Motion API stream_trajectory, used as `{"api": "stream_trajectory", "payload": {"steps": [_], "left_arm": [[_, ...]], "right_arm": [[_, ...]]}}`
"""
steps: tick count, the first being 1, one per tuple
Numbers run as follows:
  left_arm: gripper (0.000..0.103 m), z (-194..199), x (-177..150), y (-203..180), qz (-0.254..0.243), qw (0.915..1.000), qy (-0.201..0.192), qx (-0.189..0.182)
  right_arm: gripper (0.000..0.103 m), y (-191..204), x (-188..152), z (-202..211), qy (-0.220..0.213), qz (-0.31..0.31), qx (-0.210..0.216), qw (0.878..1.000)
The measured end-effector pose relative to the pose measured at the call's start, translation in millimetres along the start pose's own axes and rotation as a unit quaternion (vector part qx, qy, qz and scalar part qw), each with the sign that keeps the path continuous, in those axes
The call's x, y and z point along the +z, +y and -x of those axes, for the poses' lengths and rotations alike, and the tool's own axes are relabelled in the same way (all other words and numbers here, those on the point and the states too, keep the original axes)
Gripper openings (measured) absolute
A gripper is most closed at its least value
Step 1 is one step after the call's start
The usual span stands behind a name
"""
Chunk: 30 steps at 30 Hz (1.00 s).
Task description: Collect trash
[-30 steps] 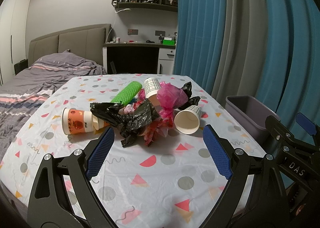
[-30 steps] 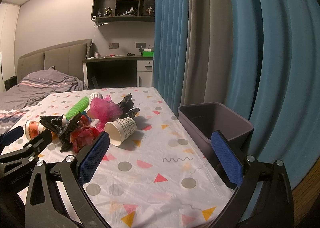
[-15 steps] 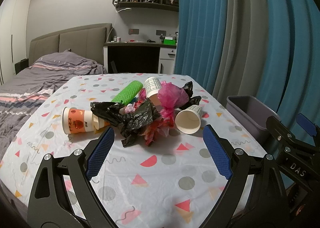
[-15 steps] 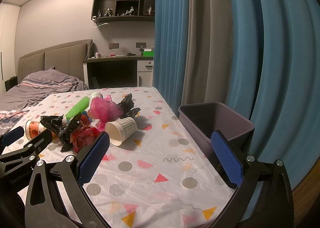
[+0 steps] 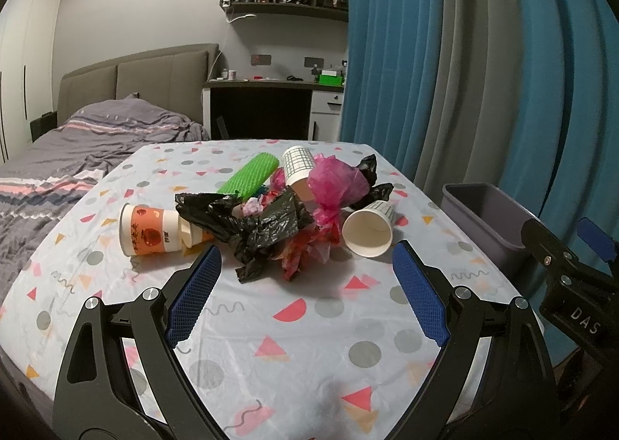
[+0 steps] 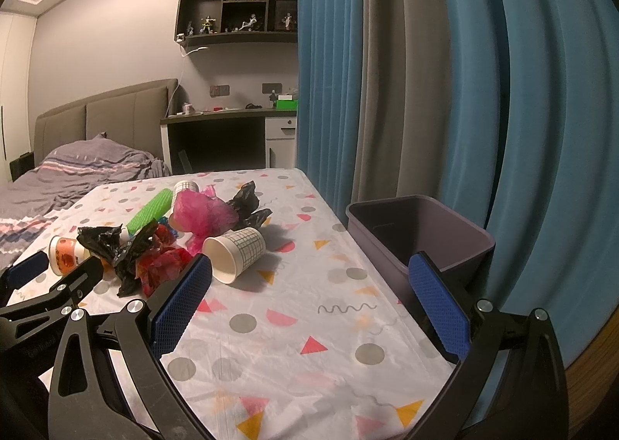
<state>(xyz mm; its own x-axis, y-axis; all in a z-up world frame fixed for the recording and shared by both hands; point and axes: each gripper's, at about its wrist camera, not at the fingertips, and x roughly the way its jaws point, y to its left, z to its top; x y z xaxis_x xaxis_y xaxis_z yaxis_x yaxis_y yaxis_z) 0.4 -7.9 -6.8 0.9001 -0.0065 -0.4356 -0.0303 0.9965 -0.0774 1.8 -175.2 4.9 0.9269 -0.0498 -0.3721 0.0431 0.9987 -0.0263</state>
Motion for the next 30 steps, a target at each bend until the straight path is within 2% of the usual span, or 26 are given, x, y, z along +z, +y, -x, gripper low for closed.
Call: {"api": "stream_trajectory", "payload": {"steps": [5,10,12,30], "left_arm": [[0.089,-6,-2,1,-0.003,1.0,0.005,0.004],[0.089,-7,-3,-3,-0.018,0.9998,-0.008,0.003],[0.089,-10,-3,-2,-0.014,0.9999,-0.005,-0.004],[0.089,-31,-2,5,-0.001,0.9999,-0.003,0.013]], "right_arm": [[0.098,-2,-3,-4,0.002,-0.002,-0.001,1.0],[0.098,-2,-4,-8,0.004,-0.004,0.0,1.0],[0.098,-1,-4,-9,0.005,-0.004,0.0,1.0],[0.098,-5,-8,-25,0.011,-0.009,0.007,1.0]]}}
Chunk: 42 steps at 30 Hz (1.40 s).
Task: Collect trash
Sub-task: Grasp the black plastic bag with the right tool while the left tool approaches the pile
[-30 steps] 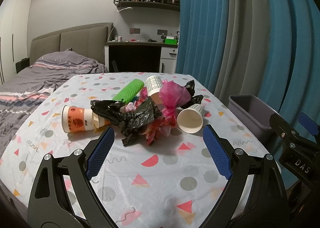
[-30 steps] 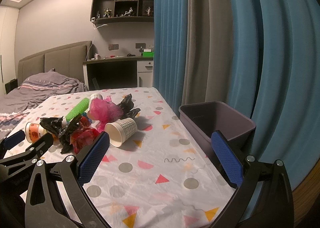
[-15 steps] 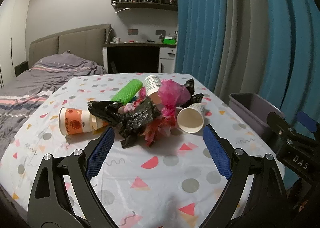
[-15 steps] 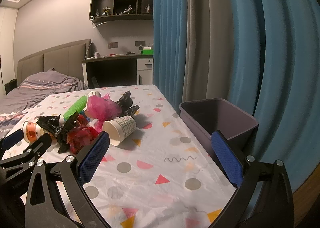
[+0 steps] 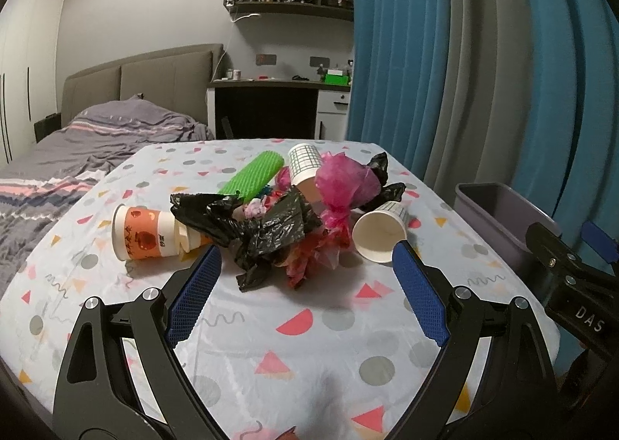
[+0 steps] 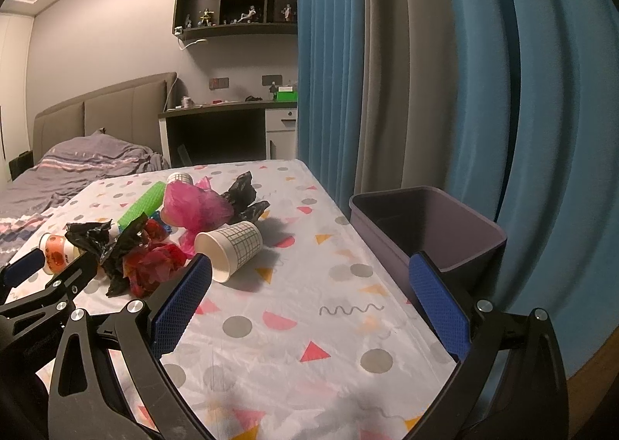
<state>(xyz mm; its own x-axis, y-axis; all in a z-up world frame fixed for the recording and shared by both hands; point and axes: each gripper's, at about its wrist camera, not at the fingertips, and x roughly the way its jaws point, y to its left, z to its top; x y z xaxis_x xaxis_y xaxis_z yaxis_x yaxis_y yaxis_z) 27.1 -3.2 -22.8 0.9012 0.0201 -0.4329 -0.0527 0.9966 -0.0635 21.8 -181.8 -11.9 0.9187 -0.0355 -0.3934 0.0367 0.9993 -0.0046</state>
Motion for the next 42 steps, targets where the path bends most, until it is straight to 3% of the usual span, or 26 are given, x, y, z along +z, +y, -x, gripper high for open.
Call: {"api": "stream_trajectory", "payload": {"steps": [17,23,31,33,35,37,42], "left_arm": [[0.089,-19,-1,15,0.0,1.0,-0.005,0.003],[0.085,-23,2,46,0.02,0.9991,-0.006,0.037],[0.079,-23,8,97,0.038,0.995,-0.017,0.091],[0.079,-23,9,110,0.047,0.9943,-0.014,0.095],[0.079,-23,9,116,0.049,0.9937,-0.013,0.1],[0.079,-24,8,124,0.054,0.9929,-0.011,0.105],[0.079,-27,5,136,0.071,0.9916,-0.003,0.108]], "right_arm": [[0.094,15,2,-27,0.014,0.013,0.027,0.999],[0.092,46,3,-45,0.023,0.032,0.087,0.995],[0.09,117,3,-73,0.047,0.074,0.186,0.979],[0.088,129,0,-83,0.062,0.084,0.197,0.975],[0.075,135,-1,-88,0.074,0.081,0.207,0.972],[0.074,141,3,-93,0.082,0.073,0.222,0.969],[0.059,163,3,-98,0.095,0.092,0.24,0.962]]}}
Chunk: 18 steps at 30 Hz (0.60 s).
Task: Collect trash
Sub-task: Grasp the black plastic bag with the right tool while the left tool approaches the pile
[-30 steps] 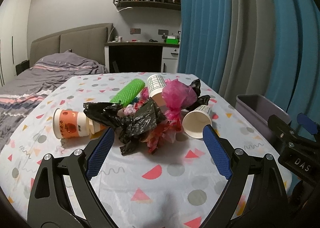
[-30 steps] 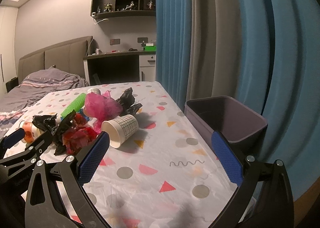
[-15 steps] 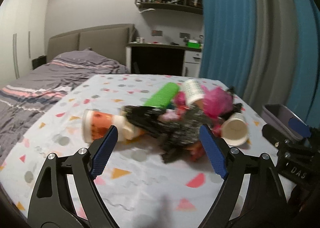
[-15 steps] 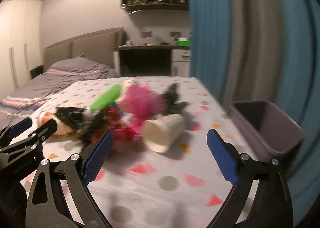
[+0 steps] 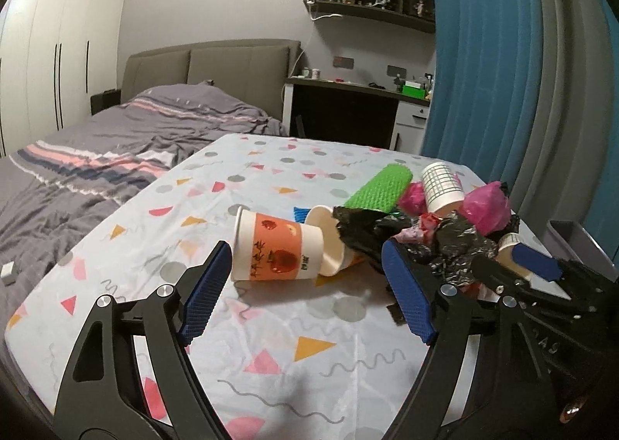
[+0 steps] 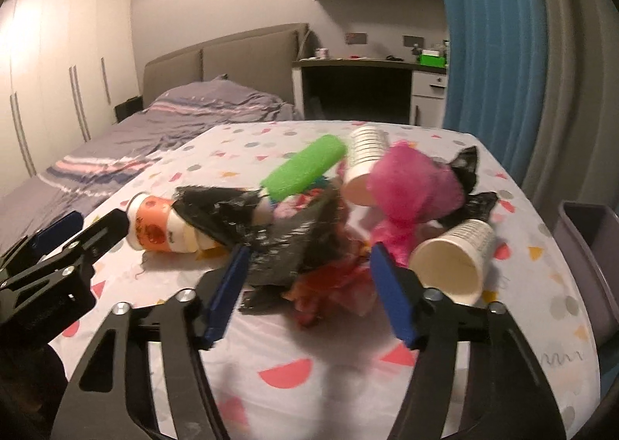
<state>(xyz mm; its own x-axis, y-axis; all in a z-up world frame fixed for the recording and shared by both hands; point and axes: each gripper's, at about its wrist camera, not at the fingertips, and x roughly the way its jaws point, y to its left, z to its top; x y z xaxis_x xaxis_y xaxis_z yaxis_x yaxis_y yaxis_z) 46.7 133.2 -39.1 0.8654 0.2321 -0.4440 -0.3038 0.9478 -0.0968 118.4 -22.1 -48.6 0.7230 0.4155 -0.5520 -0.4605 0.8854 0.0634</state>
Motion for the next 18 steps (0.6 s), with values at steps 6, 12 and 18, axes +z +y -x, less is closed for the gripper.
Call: {"api": "stream_trajectory", "payload": {"steps": [6,12,18], "left_arm": [[0.079,-6,-5,1,0.004,0.9999,0.012,-0.009],[0.079,-11,-9,-6,-0.003,0.9995,0.022,-0.024],[0.079,-16,-14,-17,-0.006,0.9986,0.033,-0.041]], "right_arm": [[0.018,8,-1,-13,0.014,0.014,0.003,1.0],[0.003,-1,1,10,-0.012,0.004,0.022,1.0],[0.003,-14,17,47,-0.056,-0.009,0.034,0.998]]}}
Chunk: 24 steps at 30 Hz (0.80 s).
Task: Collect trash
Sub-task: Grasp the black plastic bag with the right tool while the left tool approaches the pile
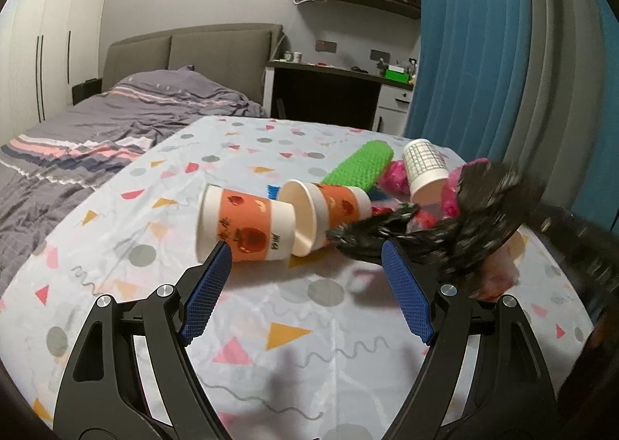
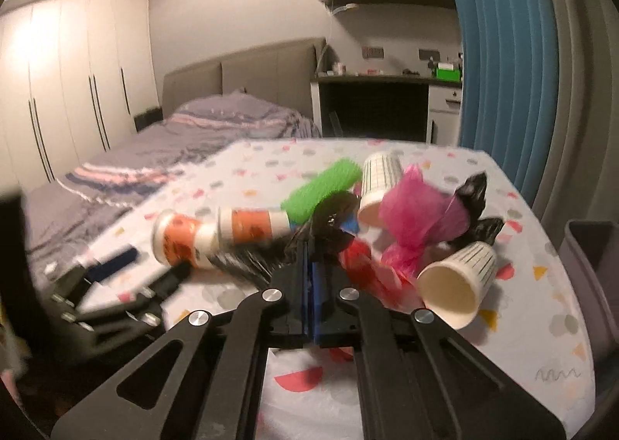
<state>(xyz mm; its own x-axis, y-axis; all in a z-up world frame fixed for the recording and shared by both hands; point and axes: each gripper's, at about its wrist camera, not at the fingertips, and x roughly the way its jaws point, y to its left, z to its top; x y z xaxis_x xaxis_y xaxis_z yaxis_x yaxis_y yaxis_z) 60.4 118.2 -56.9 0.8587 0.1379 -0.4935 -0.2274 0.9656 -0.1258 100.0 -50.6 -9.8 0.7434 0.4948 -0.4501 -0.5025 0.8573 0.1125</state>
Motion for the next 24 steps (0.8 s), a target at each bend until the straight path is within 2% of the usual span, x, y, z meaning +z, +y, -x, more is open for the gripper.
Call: {"api": "stream_trajectory", "payload": {"steps": [5,11,14,16,18,19,20,24], "left_arm": [[0.079,1,-3,-15,-0.009,0.9999,0.004,-0.013],[0.079,0,-6,-41,-0.034,0.9984,0.012,-0.045],[0.079,-7,-9,-55,-0.037,0.9966,0.027,-0.069],[0.079,-9,-13,-59,-0.034,0.9964,0.035,-0.07],[0.079,-9,-16,-59,-0.033,0.9966,0.037,-0.066],[0.079,-8,-16,-58,-0.031,0.997,0.034,-0.062],[0.079,-7,-16,-57,-0.03,0.9974,0.032,-0.058],[0.079,-4,-13,-48,-0.02,0.9982,0.031,-0.047]], "right_arm": [[0.003,-14,15,30,-0.039,-0.015,0.008,0.999],[0.001,-37,19,68,-0.079,-0.033,-0.012,0.996],[0.001,-47,8,72,-0.064,-0.035,-0.031,0.997],[0.001,-50,-8,71,-0.042,-0.035,-0.022,0.998],[0.025,-48,-28,73,-0.021,-0.021,-0.019,0.999],[0.049,-49,-34,73,-0.015,-0.021,-0.014,1.0],[0.056,-49,-40,73,-0.009,-0.022,-0.008,1.0],[0.057,-50,-63,55,0.04,-0.038,-0.001,0.998]]}}
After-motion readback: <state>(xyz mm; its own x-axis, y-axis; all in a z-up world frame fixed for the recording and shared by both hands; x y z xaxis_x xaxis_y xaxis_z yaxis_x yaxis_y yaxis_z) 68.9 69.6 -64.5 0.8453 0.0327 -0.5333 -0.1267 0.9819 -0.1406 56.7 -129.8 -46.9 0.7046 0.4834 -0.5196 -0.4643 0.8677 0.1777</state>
